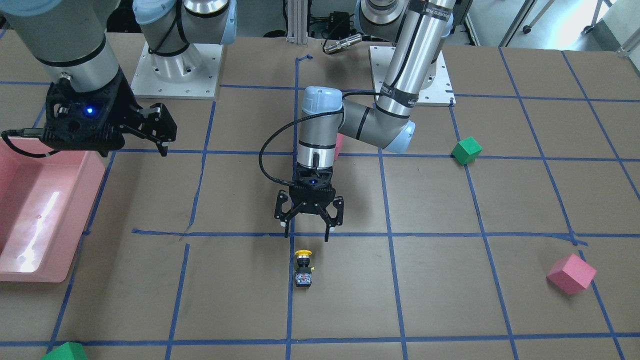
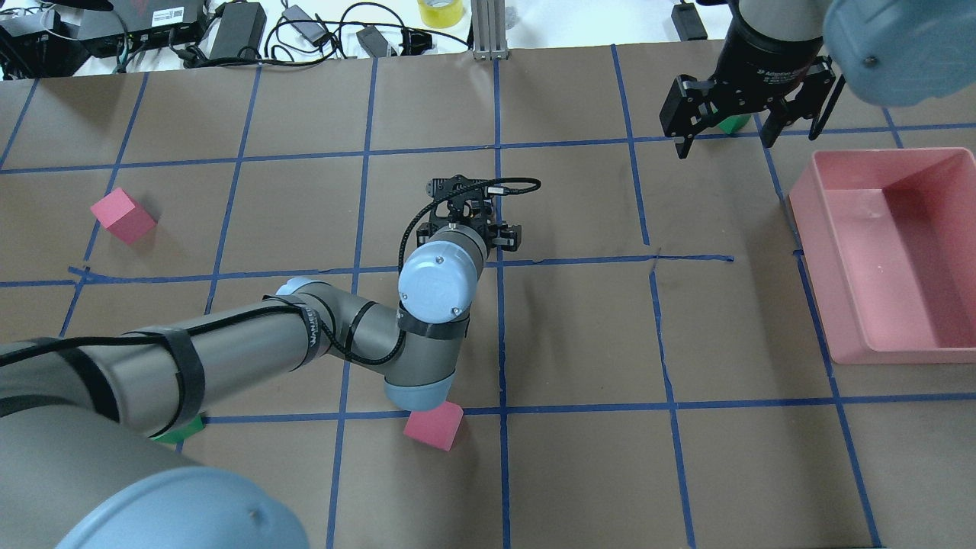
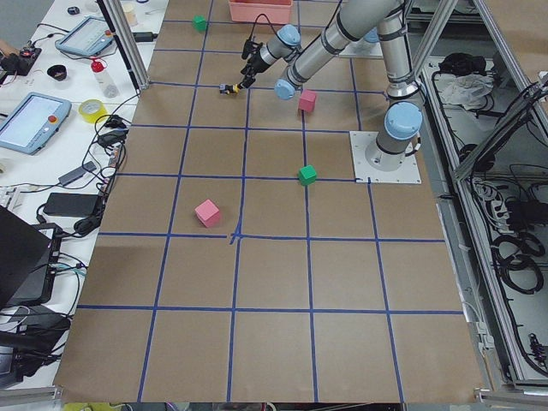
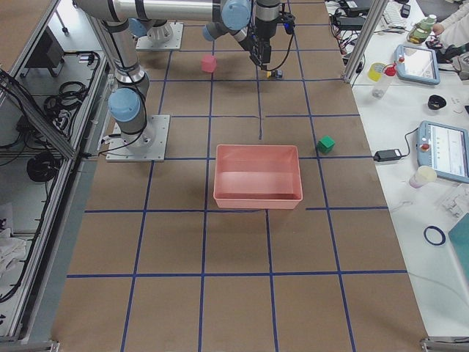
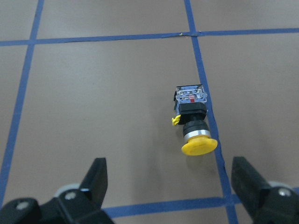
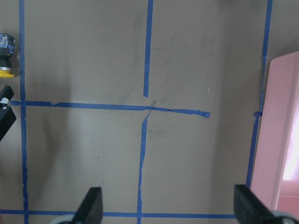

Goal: Align button upright
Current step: 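Lower the left gripper toward the button lying on the table, then grasp the button body with the left gripper, yellow cap downward, then rotate the button upright with the left gripper and set it on the table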

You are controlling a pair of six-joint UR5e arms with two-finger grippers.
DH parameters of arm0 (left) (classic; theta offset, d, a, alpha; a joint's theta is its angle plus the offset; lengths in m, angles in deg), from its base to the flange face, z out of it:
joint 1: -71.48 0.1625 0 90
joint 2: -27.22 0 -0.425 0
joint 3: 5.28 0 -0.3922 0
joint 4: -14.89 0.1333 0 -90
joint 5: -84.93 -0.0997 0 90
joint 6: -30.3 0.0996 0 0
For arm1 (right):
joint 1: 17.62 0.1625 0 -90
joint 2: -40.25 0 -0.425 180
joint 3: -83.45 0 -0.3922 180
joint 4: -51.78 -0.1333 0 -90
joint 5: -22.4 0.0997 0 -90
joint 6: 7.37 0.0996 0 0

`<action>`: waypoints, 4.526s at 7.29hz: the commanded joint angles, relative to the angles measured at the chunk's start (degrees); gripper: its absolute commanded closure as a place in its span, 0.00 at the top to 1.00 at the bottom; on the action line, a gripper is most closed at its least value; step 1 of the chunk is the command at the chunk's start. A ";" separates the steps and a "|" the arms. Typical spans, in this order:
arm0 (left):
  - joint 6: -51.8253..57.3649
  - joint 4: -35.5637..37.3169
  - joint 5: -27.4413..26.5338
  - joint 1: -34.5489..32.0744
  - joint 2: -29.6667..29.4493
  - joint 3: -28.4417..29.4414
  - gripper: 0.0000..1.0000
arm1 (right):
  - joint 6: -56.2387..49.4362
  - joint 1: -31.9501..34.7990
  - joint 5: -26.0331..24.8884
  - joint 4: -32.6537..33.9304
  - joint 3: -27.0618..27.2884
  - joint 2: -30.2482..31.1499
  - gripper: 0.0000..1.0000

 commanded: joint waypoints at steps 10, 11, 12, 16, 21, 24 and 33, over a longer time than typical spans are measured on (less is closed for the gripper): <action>1.10 8.40 -0.56 -0.45 -7.10 2.06 0.18 | -0.42 0.15 -0.05 0.11 2.25 2.36 1.00; 1.19 8.31 -0.65 -0.45 -6.57 2.24 0.08 | -0.16 0.15 -0.05 0.11 2.42 2.62 1.00; 1.19 8.31 -0.74 -0.45 -6.30 2.24 0.08 | -0.24 0.15 -0.05 0.11 2.51 2.62 1.00; -0.21 -4.88 0.23 -0.19 0.44 5.39 0.09 | -0.33 0.15 -0.05 -0.15 2.51 2.62 1.00; -24.47 -46.71 18.36 5.33 9.16 14.98 0.09 | -0.33 0.06 -0.75 -0.16 2.51 2.62 1.00; -54.36 -58.74 29.46 7.72 9.43 17.53 0.01 | -0.25 0.06 -0.84 -0.24 2.51 2.62 1.00; -45.75 -61.74 52.53 15.72 4.16 14.19 0.07 | -0.07 0.06 -0.93 -0.59 2.51 2.62 1.00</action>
